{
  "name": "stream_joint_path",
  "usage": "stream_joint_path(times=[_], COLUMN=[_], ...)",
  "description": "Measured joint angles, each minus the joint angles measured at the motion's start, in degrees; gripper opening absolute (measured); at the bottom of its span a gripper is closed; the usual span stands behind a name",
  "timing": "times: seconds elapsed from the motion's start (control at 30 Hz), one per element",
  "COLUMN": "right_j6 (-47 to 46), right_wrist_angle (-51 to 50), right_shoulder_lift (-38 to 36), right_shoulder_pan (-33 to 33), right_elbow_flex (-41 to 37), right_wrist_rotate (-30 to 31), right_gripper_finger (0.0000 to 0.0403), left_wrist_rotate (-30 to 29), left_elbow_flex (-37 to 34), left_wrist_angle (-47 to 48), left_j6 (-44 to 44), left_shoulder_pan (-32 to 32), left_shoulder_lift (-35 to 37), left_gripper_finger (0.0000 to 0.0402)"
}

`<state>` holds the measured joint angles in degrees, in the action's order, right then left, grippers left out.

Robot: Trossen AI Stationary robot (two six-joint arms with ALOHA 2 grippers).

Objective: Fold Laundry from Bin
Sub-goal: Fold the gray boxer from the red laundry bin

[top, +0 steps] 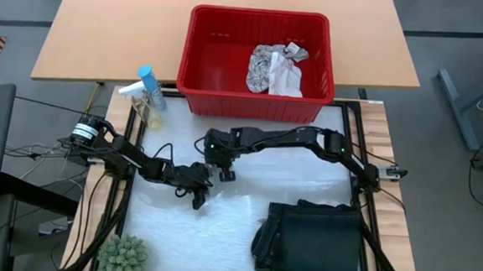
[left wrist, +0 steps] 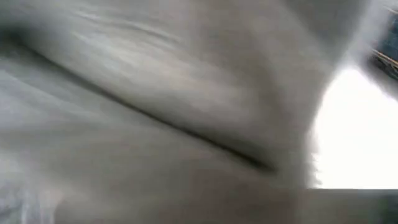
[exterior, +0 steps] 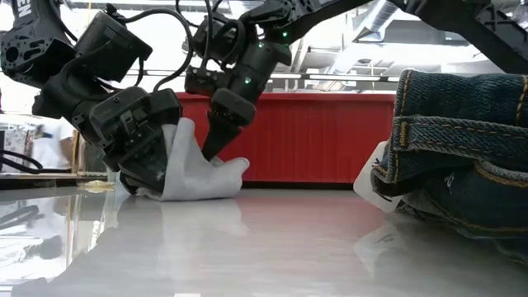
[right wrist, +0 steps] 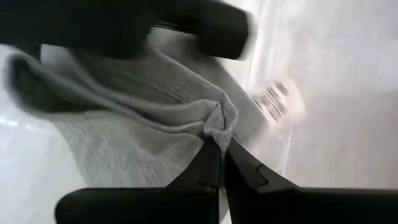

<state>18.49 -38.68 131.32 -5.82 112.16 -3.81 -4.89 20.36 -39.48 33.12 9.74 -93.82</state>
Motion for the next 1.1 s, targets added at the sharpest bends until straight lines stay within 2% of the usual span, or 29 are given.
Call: stream_joint_path(times=[0.37, 0.87, 0.97, 1.1], right_j6=[-1.48, -0.22, 1.30, 0.19], right_wrist_angle=[2.20, 1.03, -3.11, -11.41], right_shoulder_lift=[0.11, 0.13, -1.37, -3.85], right_shoulder_pan=[-0.96, -2.74, -3.40, -3.77], right_elbow_flex=[0.00, 2.55, 3.41, 3.50], right_wrist_rotate=[-6.71, -6.73, -10.67, -21.77], right_gripper_finger=[0.0075, 0.0146, 0.0139, 0.0103], left_wrist_rotate=[0.11, 0.09, 0.07, 0.04], left_elbow_flex=[0.00, 0.00, 0.00, 0.00], left_wrist_angle=[-0.11, -0.19, -0.20, -0.20], left_j6=[-0.89, -0.04, -0.01, 0.05], left_shoulder_pan=[0.00, 0.00, 0.00, 0.00], left_shoulder_lift=[0.00, 0.00, 0.00, 0.00], left_gripper_finger=[0.0000, 0.0000, 0.0000, 0.0000])
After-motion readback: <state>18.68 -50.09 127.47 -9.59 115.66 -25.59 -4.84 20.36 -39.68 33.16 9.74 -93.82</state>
